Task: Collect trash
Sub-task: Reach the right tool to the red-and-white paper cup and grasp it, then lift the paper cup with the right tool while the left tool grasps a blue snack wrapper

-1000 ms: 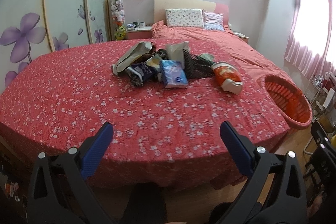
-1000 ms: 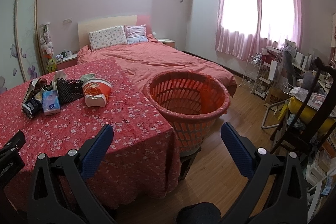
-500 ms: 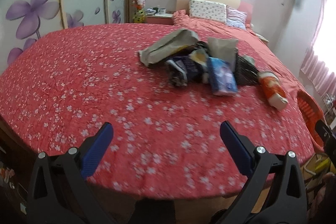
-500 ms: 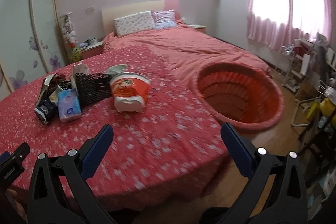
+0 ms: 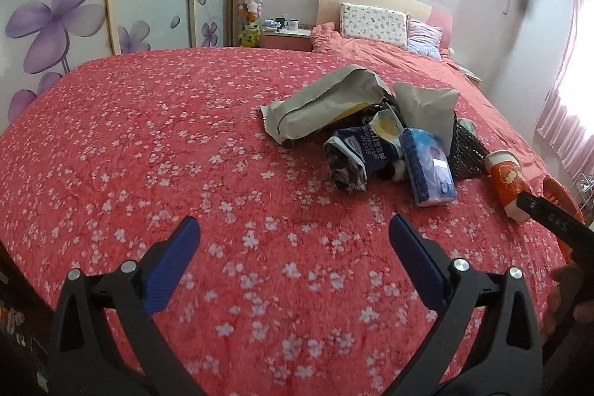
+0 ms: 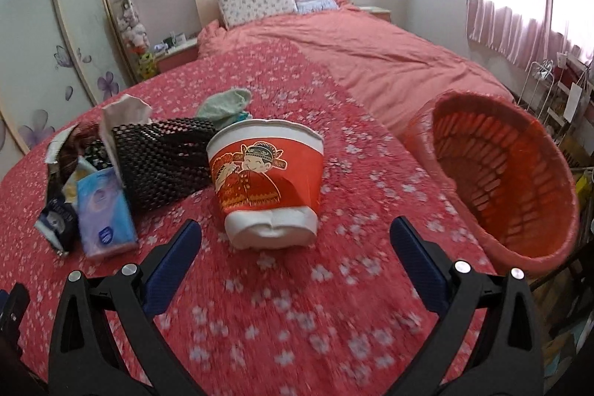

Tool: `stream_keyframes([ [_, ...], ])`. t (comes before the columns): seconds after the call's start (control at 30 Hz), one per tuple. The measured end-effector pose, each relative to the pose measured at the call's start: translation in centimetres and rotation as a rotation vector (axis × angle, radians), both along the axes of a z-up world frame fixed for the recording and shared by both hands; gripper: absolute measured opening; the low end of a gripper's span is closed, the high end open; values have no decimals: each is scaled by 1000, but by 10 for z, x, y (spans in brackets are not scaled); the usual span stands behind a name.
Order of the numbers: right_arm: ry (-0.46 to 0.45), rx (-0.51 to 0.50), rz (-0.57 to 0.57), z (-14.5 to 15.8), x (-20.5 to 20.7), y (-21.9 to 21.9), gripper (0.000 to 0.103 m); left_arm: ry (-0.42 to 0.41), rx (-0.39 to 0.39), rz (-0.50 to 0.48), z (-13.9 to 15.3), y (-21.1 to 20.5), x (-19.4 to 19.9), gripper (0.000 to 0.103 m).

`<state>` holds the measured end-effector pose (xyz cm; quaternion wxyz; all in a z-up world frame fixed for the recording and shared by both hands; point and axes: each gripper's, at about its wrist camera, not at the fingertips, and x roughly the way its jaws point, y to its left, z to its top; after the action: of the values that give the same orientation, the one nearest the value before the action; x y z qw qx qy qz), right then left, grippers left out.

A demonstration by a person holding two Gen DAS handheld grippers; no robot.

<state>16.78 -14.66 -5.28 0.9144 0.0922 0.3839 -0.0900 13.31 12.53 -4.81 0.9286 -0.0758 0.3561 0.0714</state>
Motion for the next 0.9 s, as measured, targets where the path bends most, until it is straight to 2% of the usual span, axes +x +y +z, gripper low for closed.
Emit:
stream_keyframes([
  [0.17, 30, 17, -3, -6, 13, 2, 99, 10, -20, -11, -3, 3, 12, 99],
  [0.37, 58, 46, 8, -9, 24, 5, 87, 6, -33, -19, -4, 4, 24, 99],
  [0.5, 47, 28, 15, -6, 25, 8, 84, 1, -48, -36, -4, 5, 34, 99],
  [0.57, 42, 14, 24, -5, 28, 11, 75, -2, -62, -49, -2, 4, 40, 99],
  [0.6, 43, 6, 28, -4, 29, 12, 75, -2, -67, -54, -1, 4, 43, 99],
  [0.7, 35, -9, 35, -5, 28, 13, 74, 1, -84, -71, 0, 2, 54, 96],
  [0.9, 31, -14, 36, -5, 23, 7, 74, 39, -90, -93, -6, 0, 78, 82],
])
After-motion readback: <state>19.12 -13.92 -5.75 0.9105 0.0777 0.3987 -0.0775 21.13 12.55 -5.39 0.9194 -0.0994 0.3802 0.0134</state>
